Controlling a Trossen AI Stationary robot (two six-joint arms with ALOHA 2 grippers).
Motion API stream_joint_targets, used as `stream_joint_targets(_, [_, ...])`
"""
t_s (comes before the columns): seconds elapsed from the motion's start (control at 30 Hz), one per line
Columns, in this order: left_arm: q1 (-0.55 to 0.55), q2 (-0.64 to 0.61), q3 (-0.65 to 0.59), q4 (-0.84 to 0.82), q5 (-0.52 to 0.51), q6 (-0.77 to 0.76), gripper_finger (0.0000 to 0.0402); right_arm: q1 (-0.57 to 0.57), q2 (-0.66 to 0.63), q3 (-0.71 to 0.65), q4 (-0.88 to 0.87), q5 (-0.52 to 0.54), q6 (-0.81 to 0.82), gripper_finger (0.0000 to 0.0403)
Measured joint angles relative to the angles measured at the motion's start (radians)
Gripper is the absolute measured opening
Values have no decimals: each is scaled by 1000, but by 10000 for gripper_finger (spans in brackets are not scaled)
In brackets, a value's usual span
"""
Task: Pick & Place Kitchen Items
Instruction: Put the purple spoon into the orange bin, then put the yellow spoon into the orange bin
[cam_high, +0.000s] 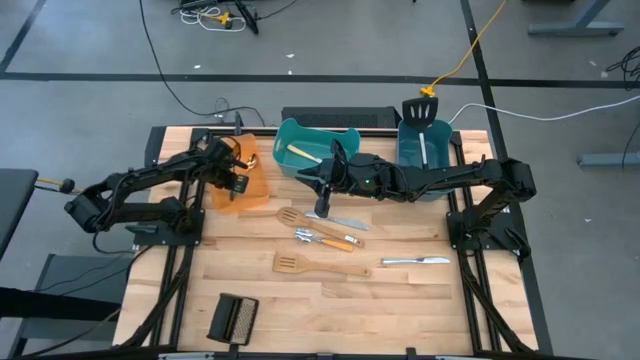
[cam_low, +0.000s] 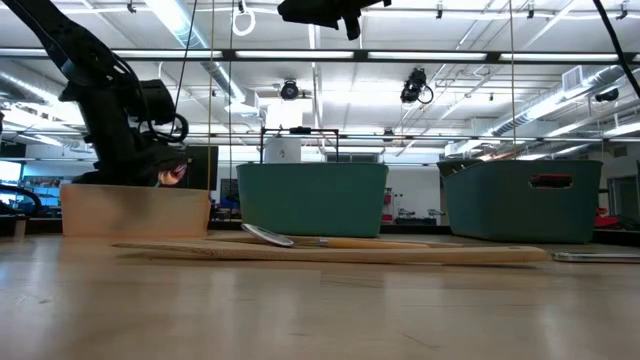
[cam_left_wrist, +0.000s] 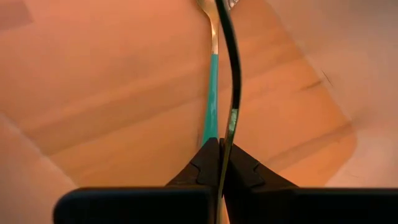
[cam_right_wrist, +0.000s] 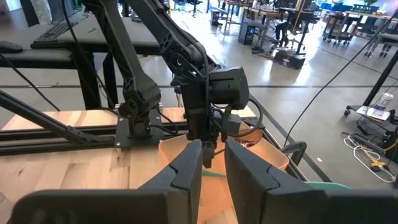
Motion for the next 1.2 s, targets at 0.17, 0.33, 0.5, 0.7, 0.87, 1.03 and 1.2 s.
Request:
stream_joint_targets(0.17, [-1,0,0,-6,-57,5,36,0,0,0,0,0,0,80])
stream_joint_targets(0.33, [-1,0,0,-9,-64,11,78,0,0,0,0,0,0,80])
stream_joint_targets(0.5, [-1,0,0,2,-64,11,110,0,0,0,-8,0,0,80])
stream_joint_targets(0.7, [-1,-2,0,27,-64,73,121,0,0,0,-48,0,1,80])
stream_joint_targets(0.87, [-1,-3,0,89,-64,79,121,0,0,0,-96,0,29,80])
stream_joint_targets(1.03, [-9,-3,0,154,-60,94,122,3,0,-1,-173,-5,67,80])
stream_joint_targets(1.2, [-42,-3,0,206,-60,115,122,6,0,-1,-238,-67,110,80])
